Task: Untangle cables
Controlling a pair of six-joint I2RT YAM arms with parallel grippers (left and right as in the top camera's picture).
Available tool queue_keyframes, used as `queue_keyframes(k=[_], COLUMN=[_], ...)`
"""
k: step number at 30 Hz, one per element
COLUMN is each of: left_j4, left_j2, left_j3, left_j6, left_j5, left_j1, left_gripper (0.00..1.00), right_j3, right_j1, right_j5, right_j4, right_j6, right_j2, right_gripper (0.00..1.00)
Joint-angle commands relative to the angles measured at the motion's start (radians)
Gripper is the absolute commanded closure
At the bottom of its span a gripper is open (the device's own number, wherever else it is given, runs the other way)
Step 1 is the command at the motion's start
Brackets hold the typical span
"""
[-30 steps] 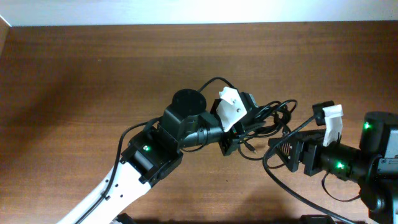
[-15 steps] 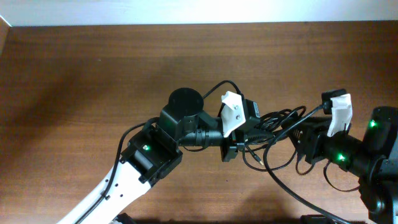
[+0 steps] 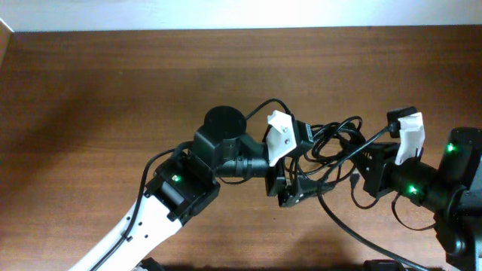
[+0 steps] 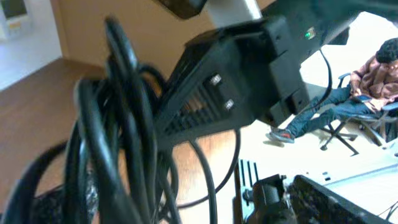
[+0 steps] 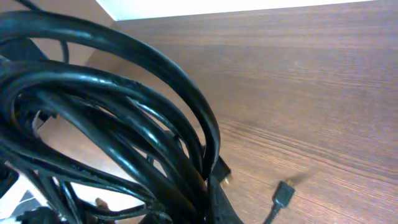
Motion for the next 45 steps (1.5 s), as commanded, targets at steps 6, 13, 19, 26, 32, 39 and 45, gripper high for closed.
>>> queue_keyframes(k=[6,13,19,26,32,39,45], left_j4=[-0.300,-0.312,-0.212,-0.239,-0.359,-0.375,-0.442], left_j2=[-0.023,-0.023,-0.022,0.002,0.002,0.003,0.003], left_j3=[0.010,0.010,0.010,0.010,0.010,0.010,0.010], left_j6=[0.098,0.093,0.093,0.093,-0.003,-0.002,-0.001], left_j5=[-0.110,-0.157,-0.183,-0.346,-0.715,-0.715,-0.729], left_j1=[0.152,0.146,0.071,0.043,0.043,0.043,0.043], left_gripper=[0.01,0.01,0.01,0.01,0.01,0.01,0.01], right_j3=[0.014,0.014,0.014,0.014,0.014,0.014,0.014], right_j1=[-0.002,-0.002,-0.002,-0.002,-0.002,-0.002,-0.002], right_j5=[0.138,0.119,0.033,-0.004,-0.005,-0.005,-0.010], right_j4=[0.008,-0.001,-0.010,-0.018,-0.015,-0.014,-0.007], right_j6=[-0.011,-0.019,-0.071,-0.105,-0.125,-0.128,-0.128], right_j2=[-0.002,-0.004,-0.004,-0.008,-0.044,-0.075,-0.093], right_gripper=[0.96,0.96,0.96,0.96,0.96,0.96,0.96])
